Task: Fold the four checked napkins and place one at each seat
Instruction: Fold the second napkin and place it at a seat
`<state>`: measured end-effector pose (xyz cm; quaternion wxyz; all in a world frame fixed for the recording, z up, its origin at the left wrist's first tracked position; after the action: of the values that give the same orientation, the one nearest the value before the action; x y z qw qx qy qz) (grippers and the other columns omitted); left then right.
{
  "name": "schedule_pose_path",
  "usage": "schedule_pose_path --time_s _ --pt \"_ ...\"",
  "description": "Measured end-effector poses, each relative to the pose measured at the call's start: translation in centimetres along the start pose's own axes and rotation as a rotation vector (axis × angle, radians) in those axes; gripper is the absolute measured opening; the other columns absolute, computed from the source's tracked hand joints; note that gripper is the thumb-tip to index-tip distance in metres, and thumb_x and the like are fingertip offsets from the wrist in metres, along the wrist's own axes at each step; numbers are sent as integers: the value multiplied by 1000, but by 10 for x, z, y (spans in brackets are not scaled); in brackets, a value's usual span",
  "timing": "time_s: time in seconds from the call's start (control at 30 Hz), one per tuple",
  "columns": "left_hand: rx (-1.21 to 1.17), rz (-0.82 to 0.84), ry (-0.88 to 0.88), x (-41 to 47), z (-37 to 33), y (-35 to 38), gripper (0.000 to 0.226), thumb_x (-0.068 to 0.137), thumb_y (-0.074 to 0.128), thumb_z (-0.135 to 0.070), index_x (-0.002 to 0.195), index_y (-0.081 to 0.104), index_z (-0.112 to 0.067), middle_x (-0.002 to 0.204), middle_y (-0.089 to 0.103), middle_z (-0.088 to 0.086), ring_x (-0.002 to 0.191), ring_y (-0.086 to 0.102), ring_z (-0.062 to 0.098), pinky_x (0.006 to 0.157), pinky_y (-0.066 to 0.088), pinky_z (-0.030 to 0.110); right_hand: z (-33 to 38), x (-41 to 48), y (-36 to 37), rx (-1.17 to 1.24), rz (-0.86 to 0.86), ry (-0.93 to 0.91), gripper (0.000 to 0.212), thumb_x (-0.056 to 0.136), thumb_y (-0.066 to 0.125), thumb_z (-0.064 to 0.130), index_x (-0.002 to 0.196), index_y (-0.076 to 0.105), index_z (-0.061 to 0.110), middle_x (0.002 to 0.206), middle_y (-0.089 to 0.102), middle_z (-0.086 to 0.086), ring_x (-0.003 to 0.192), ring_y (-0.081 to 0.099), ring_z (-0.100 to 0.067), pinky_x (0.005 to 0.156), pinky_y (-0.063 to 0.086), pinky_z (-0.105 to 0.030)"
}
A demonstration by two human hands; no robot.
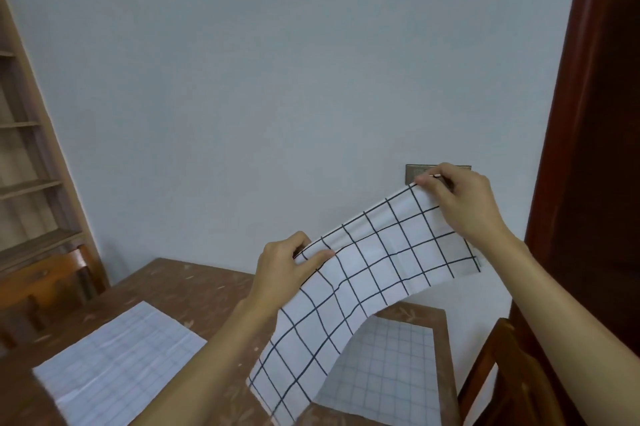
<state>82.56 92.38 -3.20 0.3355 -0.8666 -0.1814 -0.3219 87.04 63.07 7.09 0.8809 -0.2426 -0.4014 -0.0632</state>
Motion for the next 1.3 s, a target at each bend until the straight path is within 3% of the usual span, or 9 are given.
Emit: schedule_pose_path --time_s 0.2,0.3,0.43,0.6,0.7,0.87,1.03,1.2,1.3 --pt "-68 92 -175 -6 20 -5 27 85 78 -41 76 58 -26 66 53 -17 55 45 5 59 41 21 -26 -3 -12 -3 -80 75 12 95 64 24 87 72 18 76 69 -4 70 59 -15 61 39 -8" --pt "-185 166 -292 -11 30 0 16 90 74 -37 93 63 -25 94 66 -13 88 63 0 85 53 27 -30 -3 -11 61 -107 95 12 96 62 24 89 70 20 65 59 4 58 50 -2 56 37 -9" --pt "-333 269 -633 -17 39 11 49 91 46 -67 117 58 -27 115 62 -7 104 61 8 96 49 33 -26 -1 -11 190 -155 120 13 98 60 21 90 69 18 61 49 0 50 41 -2 51 33 -10" --pt "-594 332 -1023 -47 49 38 74 101 34 -63 157 28 -15 154 39 5 148 34 31 113 34 44 -25 4 -17 219 -203 139 13 99 59 21 95 69 13 65 50 -3 50 41 0 51 34 -8" --pt "-662 429 -1150 -69 63 64 90 90 41 -75 159 20 -21 154 38 24 135 48 36 111 41 50 -28 4 -22 227 -242 157 14 99 59 22 100 69 12 71 53 -6 50 42 2 53 34 -6" --pt "-717 553 -1238 -105 52 124 85 84 57 -73 146 37 -19 84 58 10 66 58 21 67 47 35 -30 -1 -32 182 -269 173 15 99 60 25 99 70 14 73 53 -7 51 41 2 52 34 -7" --pt "-931 623 -1350 -153 30 191 68 87 62 -65 127 62 -11 129 67 18 116 65 36 102 50 55 -34 -5 -47 161 -278 167 16 98 60 25 99 71 13 66 48 -3 54 37 0 52 33 -13" --pt "-904 425 -1232 -154 21 198 53 74 77 -59 85 61 -9 82 62 9 74 58 20 72 51 27 -48 -14 -66 114 -277 160 13 97 61 27 97 71 18 69 51 -8 62 40 -15 58 36 -27" --pt "-895 197 -1239 -134 29 179 34 96 66 -29 124 62 -9 127 65 13 107 64 28 90 54 40 -60 -22 -72 81 -282 177 12 98 60 23 100 70 17 65 53 2 57 43 -1 57 38 -14"
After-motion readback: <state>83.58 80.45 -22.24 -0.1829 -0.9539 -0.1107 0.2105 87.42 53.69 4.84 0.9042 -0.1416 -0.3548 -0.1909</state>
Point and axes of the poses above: each hand's wrist, its own x-axis towards the middle knuckle, its own y-axis out of the palm, z = x × y, the point moved 3 cm from there along x, towards the middle knuckle
